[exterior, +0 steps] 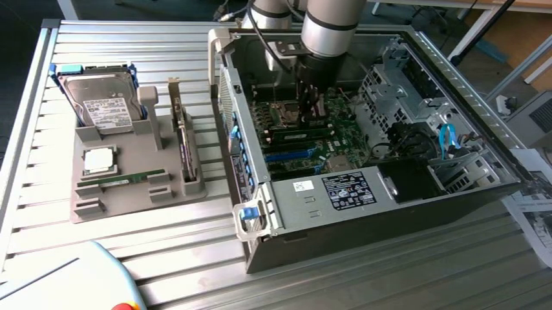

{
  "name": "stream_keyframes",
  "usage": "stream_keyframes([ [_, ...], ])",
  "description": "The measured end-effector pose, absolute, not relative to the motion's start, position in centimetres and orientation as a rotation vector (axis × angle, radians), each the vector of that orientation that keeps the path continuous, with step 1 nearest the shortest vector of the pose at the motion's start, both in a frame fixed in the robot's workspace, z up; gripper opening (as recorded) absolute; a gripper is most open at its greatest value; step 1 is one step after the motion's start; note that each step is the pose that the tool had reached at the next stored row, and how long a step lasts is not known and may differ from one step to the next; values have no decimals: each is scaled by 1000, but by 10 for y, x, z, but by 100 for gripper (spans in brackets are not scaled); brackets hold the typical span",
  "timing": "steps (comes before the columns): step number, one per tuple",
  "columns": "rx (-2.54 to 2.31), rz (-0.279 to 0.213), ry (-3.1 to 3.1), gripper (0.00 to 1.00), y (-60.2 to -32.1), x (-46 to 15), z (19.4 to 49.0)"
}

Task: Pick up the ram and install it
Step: 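Press down the ram until it locks into place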

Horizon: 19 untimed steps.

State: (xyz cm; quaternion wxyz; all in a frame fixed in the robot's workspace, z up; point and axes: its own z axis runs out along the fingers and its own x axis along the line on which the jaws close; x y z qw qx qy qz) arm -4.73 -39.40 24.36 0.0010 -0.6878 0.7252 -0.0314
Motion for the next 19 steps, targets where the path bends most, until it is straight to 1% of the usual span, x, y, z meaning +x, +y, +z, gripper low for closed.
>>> stream_keyframes([
  [2, -2158, -101, 2276, 11, -394, -48, 249],
  [11, -2150, -98, 2268, 11, -394, -85, 249],
  [14, -2148, -94, 2266, 11, -394, -99, 246],
  [19, -2144, -85, 2263, 11, -394, -99, 240],
])
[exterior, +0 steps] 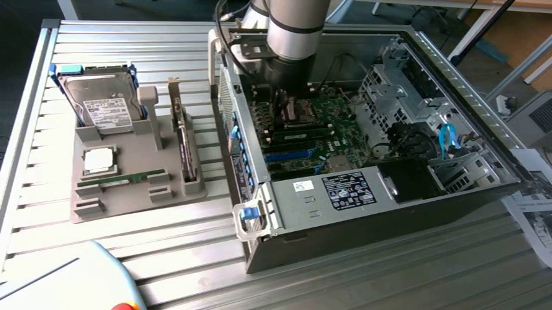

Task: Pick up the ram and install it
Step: 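Press down the ram until it locks into place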

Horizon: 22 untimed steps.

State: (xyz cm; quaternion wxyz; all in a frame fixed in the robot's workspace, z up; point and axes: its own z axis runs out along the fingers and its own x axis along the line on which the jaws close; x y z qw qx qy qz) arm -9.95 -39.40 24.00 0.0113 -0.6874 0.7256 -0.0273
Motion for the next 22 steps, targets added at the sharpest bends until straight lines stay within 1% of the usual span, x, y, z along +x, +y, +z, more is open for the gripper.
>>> stream_keyframes([
  [7, -2139, -73, 2258, 11, -394, -100, 232],
  [15, -2137, -76, 2256, 11, -395, -100, 238],
  [18, -2135, -70, 2254, 11, -400, -101, 236],
  [22, -2130, -60, 2250, 11, -401, -101, 235],
])
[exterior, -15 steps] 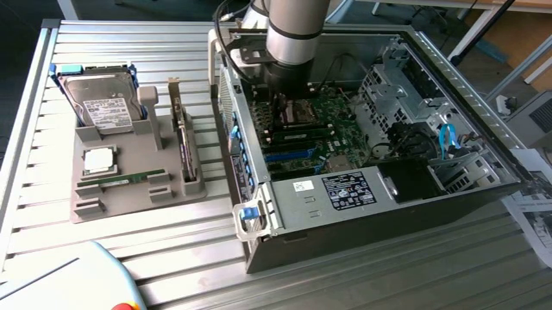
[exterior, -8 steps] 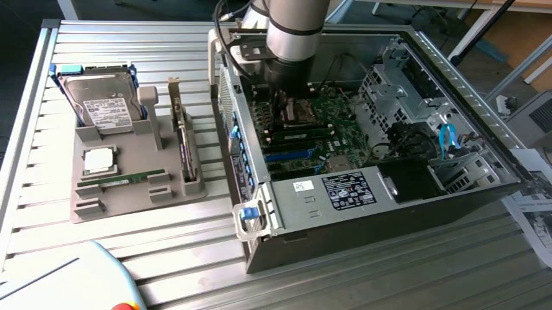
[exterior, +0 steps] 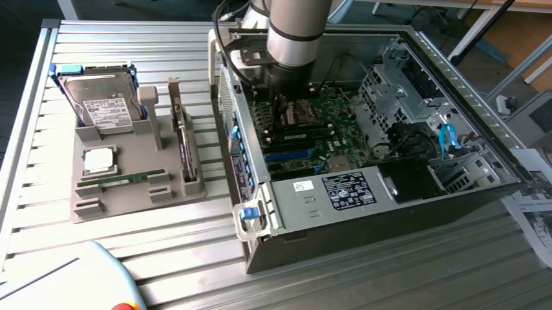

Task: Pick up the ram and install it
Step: 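Press down the ram until it locks into place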

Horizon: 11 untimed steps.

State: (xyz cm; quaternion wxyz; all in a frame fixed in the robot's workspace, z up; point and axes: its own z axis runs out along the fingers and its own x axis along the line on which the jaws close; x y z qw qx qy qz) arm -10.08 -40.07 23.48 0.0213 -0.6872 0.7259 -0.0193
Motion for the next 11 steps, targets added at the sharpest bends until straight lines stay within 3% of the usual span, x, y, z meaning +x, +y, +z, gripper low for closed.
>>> stream_keyframes([
  [11, -2118, -33, 2238, 11, -401, -101, 230],
])
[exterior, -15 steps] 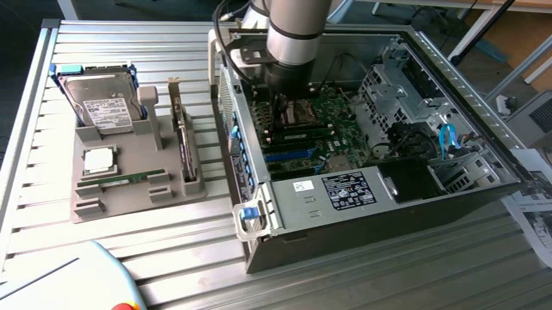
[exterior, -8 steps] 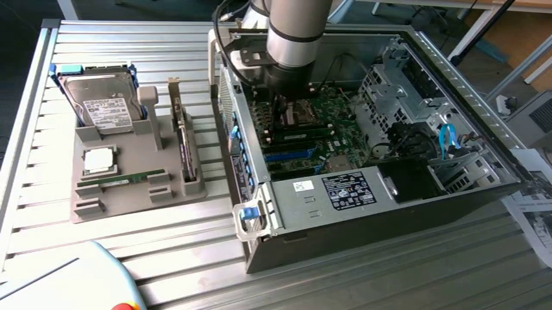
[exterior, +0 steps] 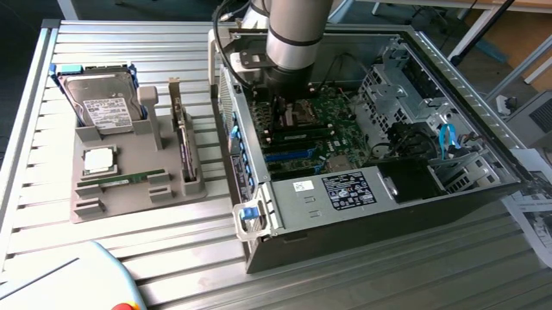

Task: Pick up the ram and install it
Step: 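Press down the ram until it locks into place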

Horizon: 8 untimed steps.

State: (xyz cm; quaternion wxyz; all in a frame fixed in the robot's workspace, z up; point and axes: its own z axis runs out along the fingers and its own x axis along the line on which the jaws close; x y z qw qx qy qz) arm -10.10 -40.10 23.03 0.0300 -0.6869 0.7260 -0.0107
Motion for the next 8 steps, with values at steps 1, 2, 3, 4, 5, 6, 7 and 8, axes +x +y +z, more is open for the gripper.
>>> stream_keyframes([
  [1, -2118, -33, 2239, 11, -401, -101, 231],
  [2, -2118, -33, 2239, 11, -401, -101, 231],
  [3, -2118, -33, 2239, 11, -401, -101, 231],
  [4, -2118, -34, 2238, 11, -401, -101, 232],
  [5, -2118, -34, 2238, 11, -401, -101, 235],
  [6, -2117, -36, 2237, 11, -401, -101, 238],
  [7, -2116, -37, 2236, 11, -401, -101, 241],
  [8, -2116, -38, 2236, 11, -401, -101, 243],
])
